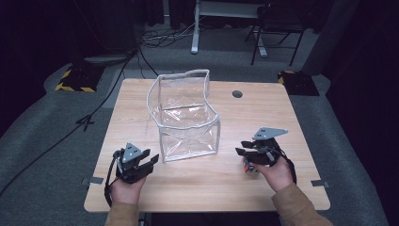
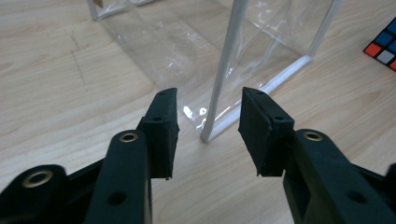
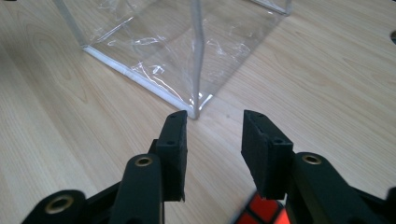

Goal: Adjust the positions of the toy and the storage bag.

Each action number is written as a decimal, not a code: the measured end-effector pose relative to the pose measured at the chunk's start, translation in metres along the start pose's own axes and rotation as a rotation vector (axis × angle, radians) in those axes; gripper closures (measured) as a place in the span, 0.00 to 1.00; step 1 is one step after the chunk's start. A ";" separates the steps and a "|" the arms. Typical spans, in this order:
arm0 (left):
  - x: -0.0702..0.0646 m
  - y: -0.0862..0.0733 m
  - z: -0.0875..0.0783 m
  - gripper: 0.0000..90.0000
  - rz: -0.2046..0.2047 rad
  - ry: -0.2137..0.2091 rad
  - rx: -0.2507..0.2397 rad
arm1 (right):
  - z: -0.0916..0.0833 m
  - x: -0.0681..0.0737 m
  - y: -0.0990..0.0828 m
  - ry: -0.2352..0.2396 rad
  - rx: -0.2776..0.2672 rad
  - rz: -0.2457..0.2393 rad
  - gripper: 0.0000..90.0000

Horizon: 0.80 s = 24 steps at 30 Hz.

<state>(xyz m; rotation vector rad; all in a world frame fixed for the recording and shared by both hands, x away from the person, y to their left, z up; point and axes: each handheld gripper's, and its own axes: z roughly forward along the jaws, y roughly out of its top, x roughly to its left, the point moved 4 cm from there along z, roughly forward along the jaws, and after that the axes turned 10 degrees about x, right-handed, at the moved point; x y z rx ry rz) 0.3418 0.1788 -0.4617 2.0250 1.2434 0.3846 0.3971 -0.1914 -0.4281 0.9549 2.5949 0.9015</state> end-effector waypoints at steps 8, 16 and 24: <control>-0.001 0.009 0.013 0.86 0.020 -0.023 0.019 | 0.038 0.006 0.030 0.018 0.036 -0.005 0.80; -0.003 0.013 0.019 0.96 0.066 -0.009 0.035 | 0.068 0.003 0.045 0.015 0.083 -0.016 0.90; -0.005 0.009 0.014 0.97 0.083 0.015 0.042 | 0.071 0.007 0.047 0.057 0.082 -0.033 0.97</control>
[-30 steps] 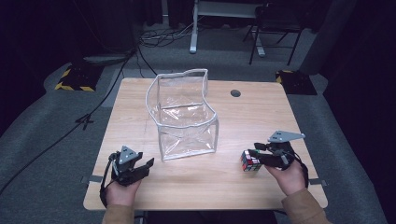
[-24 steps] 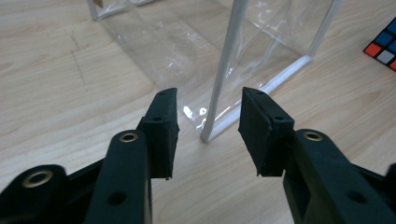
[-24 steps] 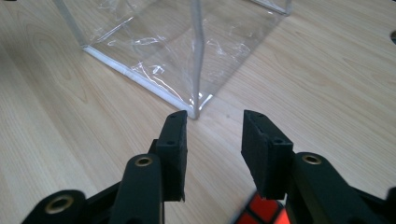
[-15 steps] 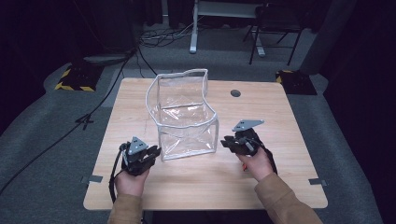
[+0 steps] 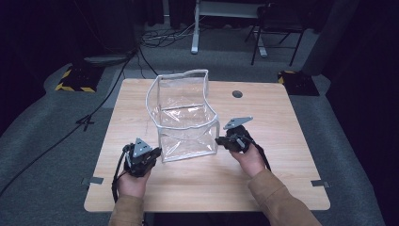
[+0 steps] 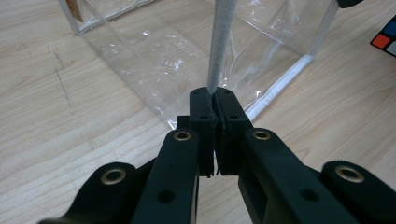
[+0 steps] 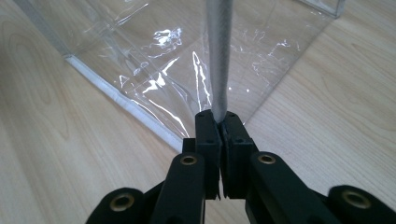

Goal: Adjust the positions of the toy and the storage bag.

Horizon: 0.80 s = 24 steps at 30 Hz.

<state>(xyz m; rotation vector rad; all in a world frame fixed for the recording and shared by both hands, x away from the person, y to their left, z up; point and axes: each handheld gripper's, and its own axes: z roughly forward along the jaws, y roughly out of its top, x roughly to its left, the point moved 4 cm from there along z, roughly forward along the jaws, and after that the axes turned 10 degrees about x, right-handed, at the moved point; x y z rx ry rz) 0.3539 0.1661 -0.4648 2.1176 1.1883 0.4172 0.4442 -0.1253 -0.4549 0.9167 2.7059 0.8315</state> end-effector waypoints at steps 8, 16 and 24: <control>-0.012 -0.013 -0.012 0.97 0.058 -0.012 0.012 | -0.013 0.021 -0.021 0.017 0.000 -0.042 0.97; -0.028 -0.022 -0.020 0.97 0.090 -0.070 0.024 | -0.032 0.040 -0.050 0.067 -0.003 -0.052 0.97; -0.057 -0.028 -0.025 0.97 0.151 -0.138 0.034 | -0.053 0.049 -0.084 0.095 -0.009 -0.039 0.97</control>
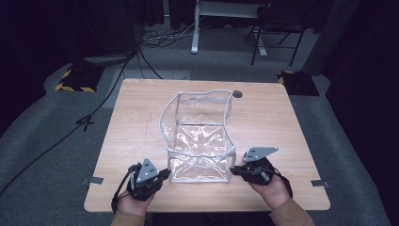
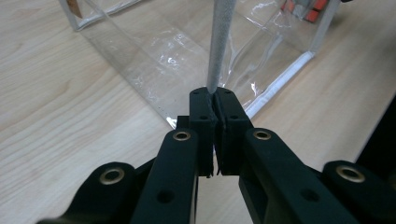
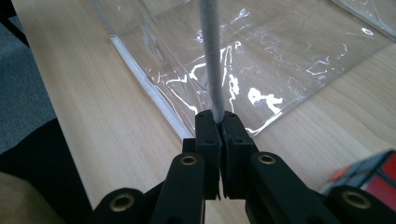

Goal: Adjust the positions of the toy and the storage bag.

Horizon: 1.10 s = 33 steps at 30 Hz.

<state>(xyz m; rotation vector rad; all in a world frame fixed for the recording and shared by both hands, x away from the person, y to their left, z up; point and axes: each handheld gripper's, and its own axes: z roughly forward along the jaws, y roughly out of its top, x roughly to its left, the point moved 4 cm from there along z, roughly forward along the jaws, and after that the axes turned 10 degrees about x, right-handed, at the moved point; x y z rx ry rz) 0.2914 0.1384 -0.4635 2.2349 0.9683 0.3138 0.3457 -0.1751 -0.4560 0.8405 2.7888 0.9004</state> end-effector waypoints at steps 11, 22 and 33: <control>-0.037 0.004 0.003 0.96 0.065 -0.080 0.020 | -0.028 0.011 -0.041 0.000 0.000 0.024 0.97; -0.062 -0.001 0.000 0.96 0.110 -0.127 0.034 | -0.043 0.020 -0.068 0.028 -0.010 0.051 0.97; -0.062 -0.010 -0.004 0.82 0.103 -0.130 0.052 | -0.048 0.026 -0.072 0.005 0.013 0.008 0.92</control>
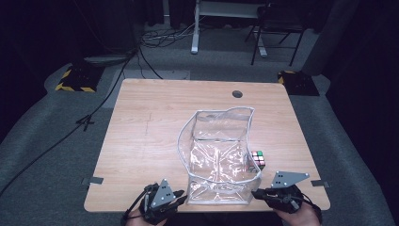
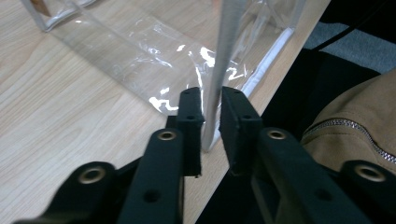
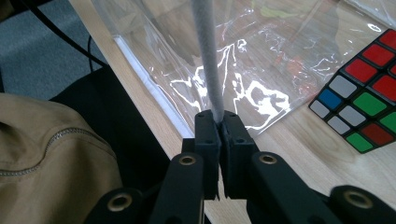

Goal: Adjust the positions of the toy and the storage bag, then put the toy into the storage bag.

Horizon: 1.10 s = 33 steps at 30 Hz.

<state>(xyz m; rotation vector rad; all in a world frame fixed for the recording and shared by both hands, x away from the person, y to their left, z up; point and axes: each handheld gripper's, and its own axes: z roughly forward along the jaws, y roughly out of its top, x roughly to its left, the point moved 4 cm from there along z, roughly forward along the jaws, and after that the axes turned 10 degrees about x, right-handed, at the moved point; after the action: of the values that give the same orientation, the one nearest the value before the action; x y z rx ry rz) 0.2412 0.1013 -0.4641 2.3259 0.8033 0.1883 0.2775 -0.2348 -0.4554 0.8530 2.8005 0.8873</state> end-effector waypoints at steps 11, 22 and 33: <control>0.044 -0.018 0.000 0.51 -0.097 0.165 0.034 | -0.016 -0.017 -0.010 -0.070 0.001 0.030 0.60; 0.092 -0.029 0.013 0.45 -0.211 0.243 0.061 | -0.025 -0.041 -0.011 -0.160 -0.063 0.141 0.42; 0.117 -0.043 0.022 0.44 -0.283 0.264 0.083 | -0.009 -0.066 -0.009 -0.211 -0.045 0.206 0.35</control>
<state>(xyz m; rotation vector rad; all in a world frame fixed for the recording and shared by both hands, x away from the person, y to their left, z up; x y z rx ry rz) 0.3209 0.1840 -0.5171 2.2604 1.2815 0.3471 0.3264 -0.2811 -0.4587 1.1703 2.5376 0.8269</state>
